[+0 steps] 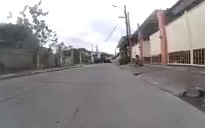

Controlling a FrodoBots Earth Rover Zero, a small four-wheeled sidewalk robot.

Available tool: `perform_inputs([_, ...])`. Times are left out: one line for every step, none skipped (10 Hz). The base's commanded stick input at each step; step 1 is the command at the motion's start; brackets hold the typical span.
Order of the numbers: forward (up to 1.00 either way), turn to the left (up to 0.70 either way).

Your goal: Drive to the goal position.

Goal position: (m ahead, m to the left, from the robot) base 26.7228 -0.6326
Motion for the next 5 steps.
perform_inputs([0.68,-0.34])
perform_inputs([0.68,-0.32])
perform_inputs([0.68,-0.24])
perform_inputs([0.68,-0.07])
perform_inputs([0.68,0.00])
